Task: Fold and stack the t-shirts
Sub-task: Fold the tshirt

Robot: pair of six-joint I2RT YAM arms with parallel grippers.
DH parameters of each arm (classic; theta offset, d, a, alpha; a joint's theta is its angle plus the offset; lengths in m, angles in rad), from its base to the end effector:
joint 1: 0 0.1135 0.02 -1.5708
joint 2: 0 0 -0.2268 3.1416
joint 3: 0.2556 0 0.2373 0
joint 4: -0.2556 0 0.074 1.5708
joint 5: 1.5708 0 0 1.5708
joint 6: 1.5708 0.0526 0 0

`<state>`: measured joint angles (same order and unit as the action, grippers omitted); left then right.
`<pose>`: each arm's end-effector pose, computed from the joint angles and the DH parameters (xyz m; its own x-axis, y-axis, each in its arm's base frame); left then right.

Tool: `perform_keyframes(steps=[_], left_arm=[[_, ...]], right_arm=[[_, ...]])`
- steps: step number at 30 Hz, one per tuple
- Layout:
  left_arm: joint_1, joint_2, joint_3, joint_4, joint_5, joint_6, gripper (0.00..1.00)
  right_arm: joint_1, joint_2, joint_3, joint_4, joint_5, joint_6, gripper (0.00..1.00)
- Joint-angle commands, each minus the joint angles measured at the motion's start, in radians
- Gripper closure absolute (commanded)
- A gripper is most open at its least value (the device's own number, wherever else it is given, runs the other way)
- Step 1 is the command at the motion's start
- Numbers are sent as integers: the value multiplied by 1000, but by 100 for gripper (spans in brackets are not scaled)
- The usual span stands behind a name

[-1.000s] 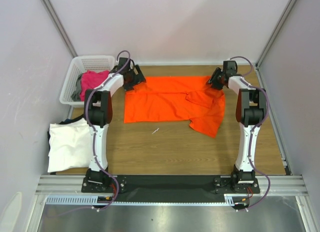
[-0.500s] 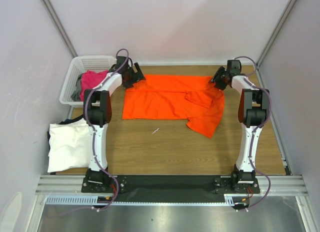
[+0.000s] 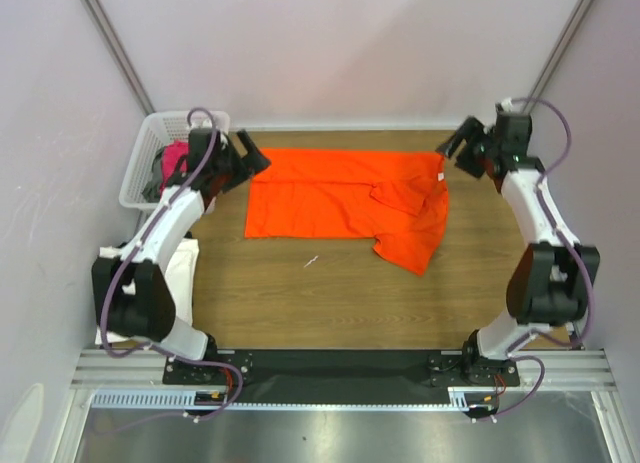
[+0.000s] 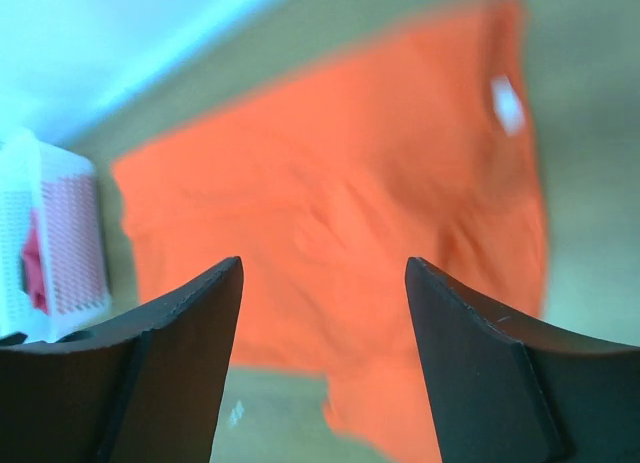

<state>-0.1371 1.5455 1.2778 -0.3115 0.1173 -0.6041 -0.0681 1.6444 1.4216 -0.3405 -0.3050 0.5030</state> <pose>0.3530 -0.0549 0.2683 -0.5785 -0.4896 -0.6524 -0.1164 0.8412 -0.5281 0.3790 -0.0100 0.2812 -0.5576 0.4989 -0.6635 0.0918 0.8314 0.5481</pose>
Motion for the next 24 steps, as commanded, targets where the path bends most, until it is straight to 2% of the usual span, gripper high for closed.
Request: perform_keyframes(steps=[1,6,11,16,24], left_arm=[[8,-67,-187,-29,-59,-81,0],[39,-110,-368,55,-61,-161,3],[47,-75,-465,196,-79,-209,7],[48,-9,-512,343,-103,-220,12],[50,30,-491,319,-142,-220,15]], right_arm=[[-30,-113,-218,-48,10,49,28],[-39,-276,-452,-63,50,74,29],[-44,-359,-568,-92,67,104,29],[-47,-408,-638,-84,72,132,30],[-48,-469,-670,-118,90,135,30]])
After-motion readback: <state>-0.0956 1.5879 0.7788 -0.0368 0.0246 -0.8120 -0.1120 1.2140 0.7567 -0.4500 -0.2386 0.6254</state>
